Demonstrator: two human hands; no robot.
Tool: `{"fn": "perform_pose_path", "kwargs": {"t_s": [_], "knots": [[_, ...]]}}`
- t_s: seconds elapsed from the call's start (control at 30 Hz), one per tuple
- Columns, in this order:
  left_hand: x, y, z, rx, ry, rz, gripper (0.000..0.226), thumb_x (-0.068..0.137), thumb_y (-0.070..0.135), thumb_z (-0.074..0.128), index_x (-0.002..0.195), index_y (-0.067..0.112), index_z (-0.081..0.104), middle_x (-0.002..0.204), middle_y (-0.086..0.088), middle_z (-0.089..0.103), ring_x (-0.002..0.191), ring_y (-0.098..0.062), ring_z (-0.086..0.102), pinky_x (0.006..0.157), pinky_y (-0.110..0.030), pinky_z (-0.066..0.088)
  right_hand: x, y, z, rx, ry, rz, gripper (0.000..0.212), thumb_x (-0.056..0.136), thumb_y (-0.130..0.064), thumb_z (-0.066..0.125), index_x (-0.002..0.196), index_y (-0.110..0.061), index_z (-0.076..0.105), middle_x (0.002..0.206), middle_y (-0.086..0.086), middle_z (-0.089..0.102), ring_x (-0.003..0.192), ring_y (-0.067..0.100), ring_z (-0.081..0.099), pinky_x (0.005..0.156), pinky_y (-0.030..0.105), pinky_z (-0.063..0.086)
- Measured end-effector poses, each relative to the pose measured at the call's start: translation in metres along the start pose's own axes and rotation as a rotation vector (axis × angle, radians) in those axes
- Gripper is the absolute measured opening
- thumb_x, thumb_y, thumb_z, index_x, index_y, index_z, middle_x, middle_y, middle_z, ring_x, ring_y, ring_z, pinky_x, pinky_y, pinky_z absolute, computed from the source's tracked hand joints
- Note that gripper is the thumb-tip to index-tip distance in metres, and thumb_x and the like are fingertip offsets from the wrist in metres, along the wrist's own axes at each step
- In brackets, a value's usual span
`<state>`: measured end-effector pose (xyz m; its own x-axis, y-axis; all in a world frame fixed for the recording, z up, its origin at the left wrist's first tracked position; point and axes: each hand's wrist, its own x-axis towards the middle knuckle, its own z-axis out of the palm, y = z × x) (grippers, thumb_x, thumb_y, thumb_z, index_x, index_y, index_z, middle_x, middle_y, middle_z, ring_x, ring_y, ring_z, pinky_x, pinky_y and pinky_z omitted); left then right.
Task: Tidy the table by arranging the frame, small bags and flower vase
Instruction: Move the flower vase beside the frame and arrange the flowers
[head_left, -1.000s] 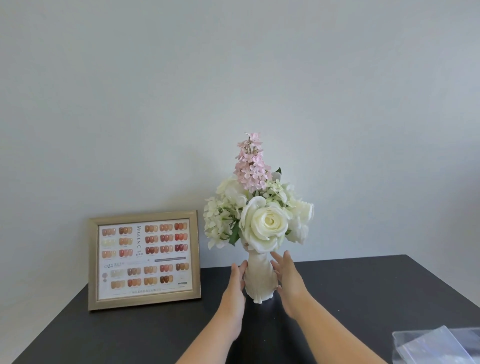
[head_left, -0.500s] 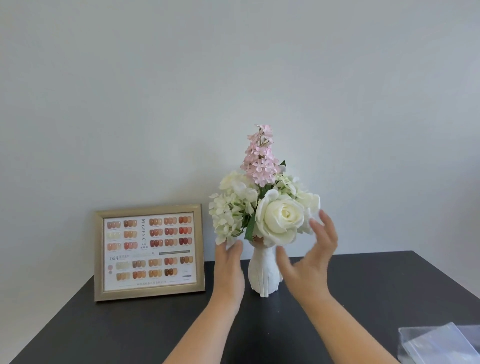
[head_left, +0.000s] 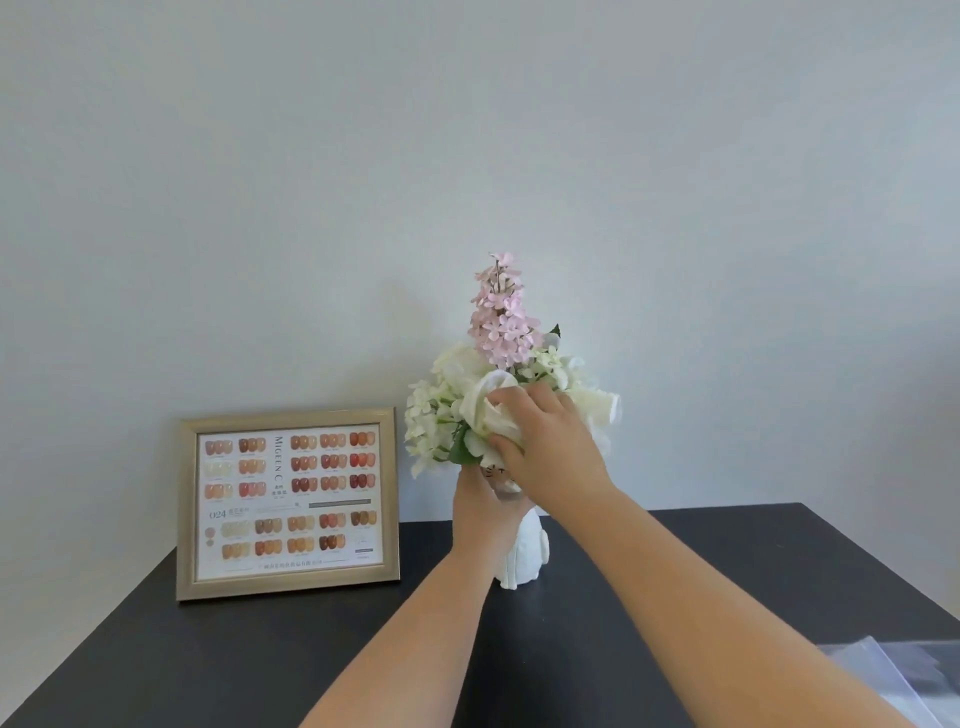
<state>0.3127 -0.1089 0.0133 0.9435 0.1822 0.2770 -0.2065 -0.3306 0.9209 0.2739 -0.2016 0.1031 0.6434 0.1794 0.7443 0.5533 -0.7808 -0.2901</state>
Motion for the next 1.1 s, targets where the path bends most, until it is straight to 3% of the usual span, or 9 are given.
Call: {"fn": "perform_pose_path", "kwargs": {"t_s": [0.1, 0.27, 0.37, 0.47, 0.53, 0.6, 0.73, 0.93, 1.1], "knots": [[0.006, -0.006, 0.004, 0.036, -0.003, -0.023, 0.024, 0.076, 0.025, 0.068, 0.089, 0.025, 0.048, 0.081, 0.012, 0.057, 0.074, -0.002, 0.057, 0.050, -0.007, 0.038, -0.010, 0.000, 0.001, -0.055, 0.003, -0.046, 0.036, 0.087, -0.023, 0.065, 0.123, -0.022, 0.059, 0.124, 0.003, 0.054, 0.103, 0.029, 0.048, 0.085, 0.040, 0.045], [0.006, -0.015, 0.004, 0.097, -0.054, 0.020, 0.059, 0.082, 0.032, 0.068, 0.131, 0.027, 0.037, 0.097, 0.024, 0.050, 0.084, 0.009, 0.051, 0.057, -0.005, 0.040, -0.032, 0.012, -0.005, 0.051, 0.047, -0.052, 0.067, 0.080, -0.044, 0.070, 0.138, -0.034, 0.039, 0.144, 0.000, 0.041, 0.125, 0.022, 0.038, 0.098, 0.033, 0.039], [0.005, -0.025, 0.000, 0.054, -0.057, 0.000, 0.073, 0.080, 0.030, 0.075, 0.139, 0.024, 0.033, 0.103, 0.017, 0.057, 0.096, -0.002, 0.060, 0.073, -0.012, 0.044, -0.063, 0.027, -0.004, 0.185, 0.274, -0.045, 0.055, 0.087, -0.046, 0.057, 0.137, -0.028, 0.040, 0.143, -0.005, 0.043, 0.131, 0.011, 0.036, 0.105, 0.032, 0.028], [0.005, -0.032, -0.001, 0.063, -0.116, 0.000, 0.083, 0.080, 0.031, 0.077, 0.145, 0.026, 0.025, 0.115, 0.009, 0.057, 0.107, -0.015, 0.058, 0.088, -0.029, 0.046, -0.099, 0.051, 0.008, 0.281, 0.376, 0.235, 0.049, 0.085, -0.038, 0.051, 0.133, -0.032, 0.038, 0.134, -0.021, 0.039, 0.126, 0.007, 0.034, 0.104, 0.037, 0.026], [0.004, -0.035, 0.000, 0.054, -0.132, -0.021, 0.084, 0.080, 0.032, 0.077, 0.146, 0.028, 0.023, 0.122, 0.005, 0.058, 0.111, -0.018, 0.057, 0.095, -0.038, 0.048, -0.116, 0.067, 0.021, 0.285, 0.297, 0.444, 0.049, 0.084, -0.028, 0.055, 0.130, -0.035, 0.037, 0.127, -0.020, 0.045, 0.118, 0.011, 0.039, 0.100, 0.037, 0.030], [0.004, -0.036, 0.001, 0.062, -0.111, -0.034, 0.083, 0.080, 0.030, 0.078, 0.145, 0.028, 0.025, 0.126, 0.005, 0.058, 0.114, -0.020, 0.057, 0.098, -0.044, 0.048, -0.127, 0.083, 0.037, 0.258, 0.043, 0.579, 0.053, 0.086, -0.020, 0.059, 0.132, -0.036, 0.037, 0.123, -0.011, 0.054, 0.115, 0.015, 0.044, 0.095, 0.036, 0.040], [0.004, -0.036, 0.002, 0.125, -0.062, -0.009, 0.081, 0.077, 0.033, 0.080, 0.140, 0.027, 0.030, 0.117, 0.011, 0.057, 0.113, -0.018, 0.059, 0.095, -0.041, 0.050, -0.136, 0.095, 0.063, 0.332, -0.458, 0.756, 0.072, 0.089, -0.021, 0.065, 0.146, -0.038, 0.025, 0.145, 0.000, 0.044, 0.131, 0.022, 0.044, 0.103, 0.036, 0.039], [0.003, -0.035, 0.001, 0.173, -0.030, 0.057, 0.083, 0.070, 0.041, 0.084, 0.135, 0.033, 0.033, 0.107, 0.017, 0.057, 0.099, -0.011, 0.060, 0.088, -0.036, 0.051, -0.114, 0.096, 0.083, 0.589, -0.339, 0.883, 0.044, 0.098, -0.022, 0.050, 0.139, -0.035, 0.045, 0.124, -0.009, 0.063, 0.107, 0.008, 0.056, 0.085, 0.023, 0.041], [0.002, -0.059, -0.010, 0.179, -0.229, 0.058, 0.082, 0.076, 0.029, 0.082, 0.143, 0.034, 0.036, 0.125, 0.012, 0.059, 0.108, -0.008, 0.059, 0.092, -0.030, 0.049, -0.108, 0.102, 0.092, 0.558, -0.262, 0.899, 0.037, 0.099, -0.021, 0.046, 0.132, -0.034, 0.056, 0.114, -0.012, 0.067, 0.101, 0.006, 0.056, 0.085, 0.024, 0.041]]}}
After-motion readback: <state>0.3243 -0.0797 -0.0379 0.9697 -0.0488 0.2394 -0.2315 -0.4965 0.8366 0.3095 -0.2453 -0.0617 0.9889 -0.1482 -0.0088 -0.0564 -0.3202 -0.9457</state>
